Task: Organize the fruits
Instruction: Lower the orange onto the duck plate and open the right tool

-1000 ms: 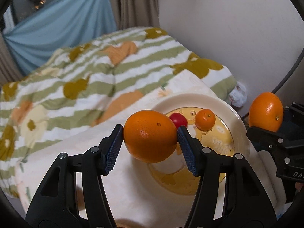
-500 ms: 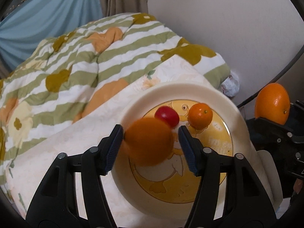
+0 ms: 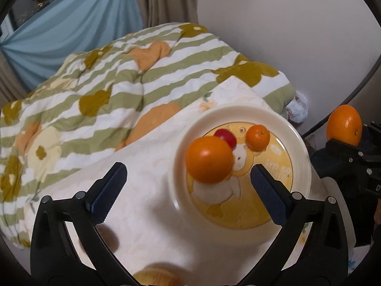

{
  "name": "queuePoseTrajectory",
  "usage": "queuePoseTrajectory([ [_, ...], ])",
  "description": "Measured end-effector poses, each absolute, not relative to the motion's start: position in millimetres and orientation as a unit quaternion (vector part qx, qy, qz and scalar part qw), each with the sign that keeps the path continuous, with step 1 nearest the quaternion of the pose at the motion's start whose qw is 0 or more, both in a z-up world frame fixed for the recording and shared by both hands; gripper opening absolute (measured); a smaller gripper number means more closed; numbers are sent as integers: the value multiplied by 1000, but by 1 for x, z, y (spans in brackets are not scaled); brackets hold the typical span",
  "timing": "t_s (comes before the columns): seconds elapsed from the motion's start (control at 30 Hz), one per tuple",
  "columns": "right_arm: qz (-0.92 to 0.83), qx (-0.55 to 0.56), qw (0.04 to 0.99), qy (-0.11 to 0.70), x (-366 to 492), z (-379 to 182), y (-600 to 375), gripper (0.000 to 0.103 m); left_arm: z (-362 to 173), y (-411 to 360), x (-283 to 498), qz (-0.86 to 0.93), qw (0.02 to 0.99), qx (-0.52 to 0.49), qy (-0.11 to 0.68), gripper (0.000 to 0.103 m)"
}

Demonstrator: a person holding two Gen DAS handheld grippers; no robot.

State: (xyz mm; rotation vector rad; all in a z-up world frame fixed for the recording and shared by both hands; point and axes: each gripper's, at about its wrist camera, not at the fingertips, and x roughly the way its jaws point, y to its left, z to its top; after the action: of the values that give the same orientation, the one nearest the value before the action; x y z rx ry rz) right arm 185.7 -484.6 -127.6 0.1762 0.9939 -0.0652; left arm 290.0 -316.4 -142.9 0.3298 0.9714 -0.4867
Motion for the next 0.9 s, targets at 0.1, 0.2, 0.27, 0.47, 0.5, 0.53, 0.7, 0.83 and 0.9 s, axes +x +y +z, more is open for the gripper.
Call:
queuePoseTrajectory([
  [0.1,-12,71,876,477,189,-127,-480,53,-136,-304,283,-215,847,150,463,103],
  [0.2,10,58,877,478,193,-128,-474,53,-127,-292,274,-195,854,148,459,103],
  [0.27,26,44,875,481,197,-132,-469,53,-121,-285,267,-179,860,157,452,103],
  [0.47,70,20,871,486,210,-147,-455,53,-110,-263,254,-145,867,150,453,103],
  [0.5,74,15,870,488,212,-151,-453,53,-109,-259,252,-140,868,147,453,103],
  [0.53,78,7,868,490,214,-154,-450,53,-108,-256,250,-135,869,146,453,103],
  [0.7,96,-21,862,496,219,-171,-439,53,-109,-243,242,-108,871,144,457,103],
  [0.83,103,-29,859,500,220,-180,-437,53,-115,-235,237,-98,869,131,468,103],
  [0.9,102,-31,860,500,221,-182,-437,53,-118,-233,233,-96,867,127,472,103],
])
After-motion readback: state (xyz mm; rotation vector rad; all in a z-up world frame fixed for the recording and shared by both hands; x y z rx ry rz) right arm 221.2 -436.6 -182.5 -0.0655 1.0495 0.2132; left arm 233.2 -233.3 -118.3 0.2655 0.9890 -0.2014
